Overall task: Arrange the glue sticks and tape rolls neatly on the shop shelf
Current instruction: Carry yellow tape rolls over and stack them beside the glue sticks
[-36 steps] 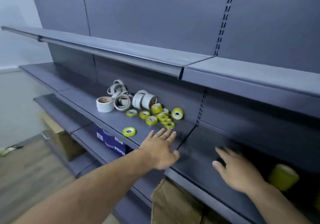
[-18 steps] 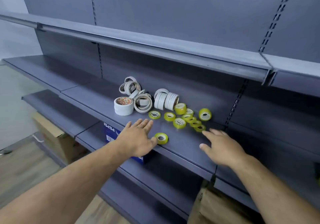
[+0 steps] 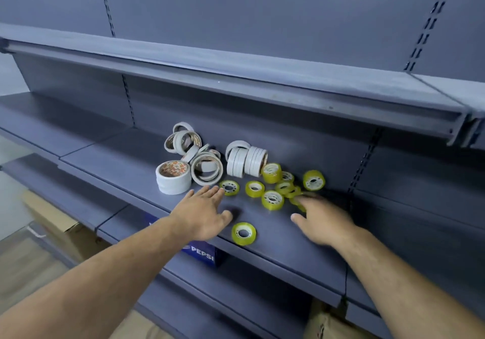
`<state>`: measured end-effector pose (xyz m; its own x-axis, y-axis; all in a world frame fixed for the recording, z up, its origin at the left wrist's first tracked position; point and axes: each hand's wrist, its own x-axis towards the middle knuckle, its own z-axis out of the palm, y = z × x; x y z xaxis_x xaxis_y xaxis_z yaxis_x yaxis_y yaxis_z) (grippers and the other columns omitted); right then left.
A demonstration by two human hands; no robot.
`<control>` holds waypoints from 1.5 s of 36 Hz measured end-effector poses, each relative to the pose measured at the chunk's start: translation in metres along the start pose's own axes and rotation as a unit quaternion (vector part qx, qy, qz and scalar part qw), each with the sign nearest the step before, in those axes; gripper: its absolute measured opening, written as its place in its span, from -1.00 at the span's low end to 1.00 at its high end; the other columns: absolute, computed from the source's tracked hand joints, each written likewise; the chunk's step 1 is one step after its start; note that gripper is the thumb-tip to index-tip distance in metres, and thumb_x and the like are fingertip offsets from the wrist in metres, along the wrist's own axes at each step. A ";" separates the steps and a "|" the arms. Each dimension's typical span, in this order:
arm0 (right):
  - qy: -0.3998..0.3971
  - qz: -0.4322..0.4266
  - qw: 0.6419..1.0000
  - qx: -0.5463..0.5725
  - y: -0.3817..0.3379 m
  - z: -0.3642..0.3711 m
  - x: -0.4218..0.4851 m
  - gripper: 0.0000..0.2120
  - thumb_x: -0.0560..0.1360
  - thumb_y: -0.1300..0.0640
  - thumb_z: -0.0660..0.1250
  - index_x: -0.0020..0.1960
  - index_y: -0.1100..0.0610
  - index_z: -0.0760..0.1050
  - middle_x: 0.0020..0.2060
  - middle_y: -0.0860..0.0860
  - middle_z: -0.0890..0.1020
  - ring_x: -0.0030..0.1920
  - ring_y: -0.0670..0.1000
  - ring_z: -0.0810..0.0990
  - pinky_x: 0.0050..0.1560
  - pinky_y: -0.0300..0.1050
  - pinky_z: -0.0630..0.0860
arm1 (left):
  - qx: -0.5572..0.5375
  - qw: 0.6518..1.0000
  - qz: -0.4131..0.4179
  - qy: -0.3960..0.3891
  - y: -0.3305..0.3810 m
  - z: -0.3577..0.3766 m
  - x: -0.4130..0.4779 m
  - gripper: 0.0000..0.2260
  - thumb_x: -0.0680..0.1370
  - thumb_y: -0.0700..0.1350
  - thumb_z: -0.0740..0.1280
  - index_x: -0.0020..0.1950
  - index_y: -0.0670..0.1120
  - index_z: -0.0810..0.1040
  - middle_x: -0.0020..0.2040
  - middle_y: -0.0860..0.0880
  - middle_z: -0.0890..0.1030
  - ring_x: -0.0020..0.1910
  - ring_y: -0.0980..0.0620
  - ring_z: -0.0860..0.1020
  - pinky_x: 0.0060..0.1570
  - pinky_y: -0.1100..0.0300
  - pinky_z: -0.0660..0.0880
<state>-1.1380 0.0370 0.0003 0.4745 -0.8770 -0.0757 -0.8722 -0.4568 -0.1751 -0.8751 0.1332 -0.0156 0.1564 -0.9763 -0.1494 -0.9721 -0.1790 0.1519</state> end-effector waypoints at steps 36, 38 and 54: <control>0.008 0.101 0.995 -0.011 -0.034 0.018 0.036 -0.66 0.59 -0.10 0.25 0.36 -0.13 0.46 0.29 -0.04 0.55 0.24 0.11 0.53 0.12 0.03 0.57 | 0.032 0.965 0.259 0.009 0.002 0.010 0.129 -0.80 0.54 0.05 0.28 -0.07 -0.05 0.59 -0.06 -0.05 0.58 -0.07 -0.09 0.57 -0.08 0.10 0.56; 0.014 0.101 0.995 -0.020 -0.038 0.017 0.040 -0.68 0.59 -0.09 0.26 0.32 -0.11 0.50 0.26 -0.02 0.57 0.22 0.09 0.54 0.10 -0.02 0.56 | 0.018 0.964 0.264 0.032 -0.001 0.008 0.128 -0.81 0.50 0.06 0.26 -0.10 -0.04 0.56 -0.02 -0.06 0.56 -0.05 -0.11 0.56 -0.07 0.09 0.55; -0.122 -0.056 0.991 0.030 -0.075 0.040 0.029 -0.39 0.24 -0.22 0.59 0.20 -0.17 0.42 0.05 -0.19 0.43 0.08 -0.03 0.47 0.09 0.01 0.52 | -0.061 0.975 0.202 0.064 -0.002 -0.004 0.120 -0.45 0.38 0.03 0.44 0.36 0.16 0.46 0.26 -0.03 0.47 0.17 -0.05 0.54 0.12 0.19 0.49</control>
<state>-1.0545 0.0519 -0.0284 0.5892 -0.7557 -0.2860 -0.8071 -0.5335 -0.2530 -0.8538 0.0156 -0.0303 -0.2069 -0.9759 0.0698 -0.9320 0.2183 0.2895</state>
